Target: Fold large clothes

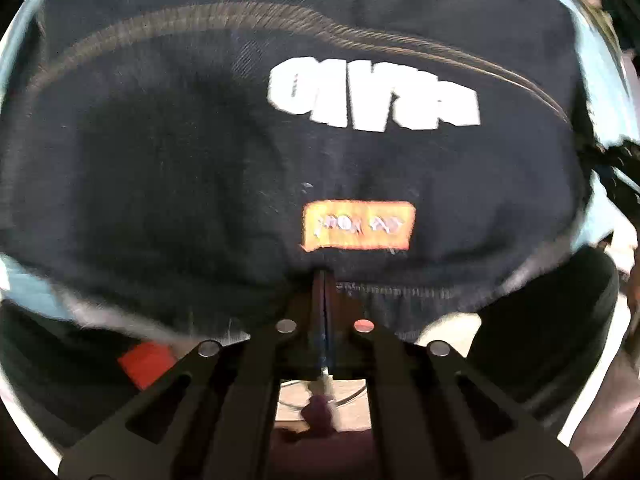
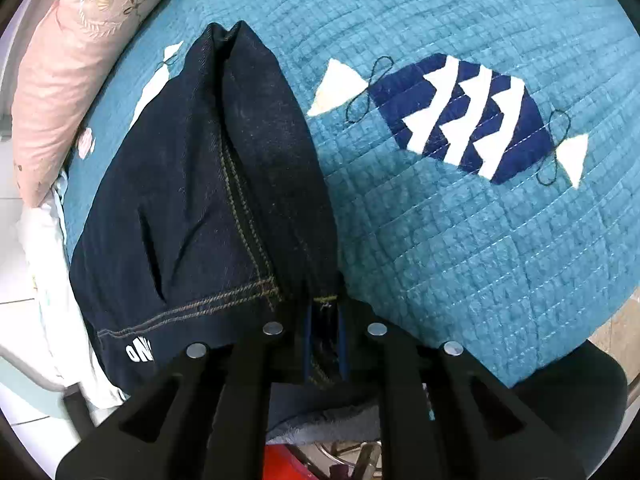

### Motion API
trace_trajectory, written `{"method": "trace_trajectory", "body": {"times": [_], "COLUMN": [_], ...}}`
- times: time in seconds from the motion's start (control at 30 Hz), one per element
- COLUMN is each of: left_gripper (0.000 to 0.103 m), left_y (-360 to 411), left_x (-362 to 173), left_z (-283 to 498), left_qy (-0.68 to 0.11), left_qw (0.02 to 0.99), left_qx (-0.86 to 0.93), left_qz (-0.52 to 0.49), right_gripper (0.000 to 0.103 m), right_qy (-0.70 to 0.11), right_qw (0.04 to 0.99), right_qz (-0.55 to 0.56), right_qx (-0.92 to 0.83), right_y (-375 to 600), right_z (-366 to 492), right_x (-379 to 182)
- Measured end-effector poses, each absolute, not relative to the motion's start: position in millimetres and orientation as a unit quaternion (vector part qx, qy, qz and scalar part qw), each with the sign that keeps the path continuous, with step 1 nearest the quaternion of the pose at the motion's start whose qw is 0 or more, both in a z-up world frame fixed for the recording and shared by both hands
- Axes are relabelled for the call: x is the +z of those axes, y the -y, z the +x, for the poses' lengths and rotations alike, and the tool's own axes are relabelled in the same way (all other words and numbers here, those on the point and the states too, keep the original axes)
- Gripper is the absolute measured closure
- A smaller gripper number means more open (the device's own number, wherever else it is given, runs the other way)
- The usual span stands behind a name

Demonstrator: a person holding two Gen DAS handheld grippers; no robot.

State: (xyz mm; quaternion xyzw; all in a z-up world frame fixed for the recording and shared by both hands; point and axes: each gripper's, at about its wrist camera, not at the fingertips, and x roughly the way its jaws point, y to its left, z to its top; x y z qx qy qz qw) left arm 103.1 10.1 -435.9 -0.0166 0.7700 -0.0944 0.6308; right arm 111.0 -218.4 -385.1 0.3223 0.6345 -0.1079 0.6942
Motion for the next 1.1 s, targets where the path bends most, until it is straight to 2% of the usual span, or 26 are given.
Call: {"method": "trace_trajectory", "body": {"times": [0.03, 0.07, 0.1, 0.13, 0.17, 0.2, 0.23, 0.33, 0.4, 0.43, 0.47, 0.53, 0.6, 0.73, 0.83, 1.1], "left_gripper": [0.100, 0.100, 0.100, 0.100, 0.100, 0.100, 0.100, 0.100, 0.100, 0.100, 0.100, 0.100, 0.100, 0.100, 0.100, 0.100], "left_y": [-10.4, -8.7, -7.2, -7.1, -7.6, -9.5, -31.0, -39.8, -49.0, -52.2, -53.9, -53.8, -50.2, -51.0, -43.5, -56.0], "left_x": [-431.2, -423.9, -415.2, -410.6, -404.8, -399.1, -396.9, -385.8, -383.5, -382.1, -382.5, -387.8, -398.2, -411.6, -416.2, -418.5], "left_z": [105.1, 107.1, 108.9, 111.9, 113.9, 117.2, 119.5, 136.2, 153.1, 159.1, 165.6, 162.9, 170.6, 176.7, 168.8, 164.1], "left_qy": [-0.772, -0.771, -0.767, -0.766, -0.765, -0.763, -0.761, -0.749, -0.748, -0.747, -0.745, -0.745, -0.747, -0.743, -0.743, -0.745], "left_qw": [0.628, 0.629, 0.633, 0.634, 0.635, 0.636, 0.638, 0.655, 0.656, 0.658, 0.660, 0.659, 0.656, 0.661, 0.660, 0.656], "left_qx": [-0.093, -0.099, -0.104, -0.103, -0.107, -0.112, -0.112, -0.096, -0.088, -0.082, -0.079, -0.080, -0.088, -0.087, -0.093, -0.097], "left_qz": [-0.020, -0.018, -0.017, -0.017, -0.024, -0.034, -0.037, -0.037, -0.049, -0.054, -0.058, -0.060, -0.058, -0.057, -0.062, -0.076], "right_gripper": [0.086, 0.078, 0.074, 0.055, 0.026, 0.016, 0.012, 0.012, 0.019, 0.034, 0.063, 0.092, 0.095, 0.091, 0.095, 0.097], "right_qy": [-0.632, -0.630, -0.629, -0.629, -0.632, -0.639, -0.646, -0.658, -0.646, -0.643, -0.635, -0.631, -0.632, -0.642, -0.636, -0.588], "right_qw": [0.693, 0.694, 0.694, 0.695, 0.692, 0.689, 0.689, 0.696, 0.706, 0.710, 0.717, 0.717, 0.715, 0.711, 0.701, 0.729], "right_qz": [0.329, 0.336, 0.338, 0.339, 0.340, 0.331, 0.311, 0.266, 0.264, 0.259, 0.262, 0.271, 0.278, 0.269, 0.304, 0.344], "right_qx": [-0.106, -0.096, -0.089, -0.082, -0.077, -0.087, -0.104, -0.109, -0.119, -0.123, -0.123, -0.118, -0.104, -0.101, -0.107, -0.069], "right_y": [219.1, 218.9, 213.6, 216.4, 220.0, 221.8, 226.5, 225.7, 225.8, 223.9, 222.2, 218.4, 215.4, 213.8, 227.3, 225.0], "right_z": [109.8, 109.2, 109.7, 107.4, 105.5, 103.2, 96.4, 87.0, 80.1, 77.6, 74.4, 69.8, 71.0, 72.5, 68.0, 42.0], "right_x": [-386.9, -387.0, -386.7, -384.9, -384.2, -383.5, -381.7, -390.3, -387.0, -383.4, -377.7, -371.1, -369.7, -381.9, -380.7, -325.1]}}
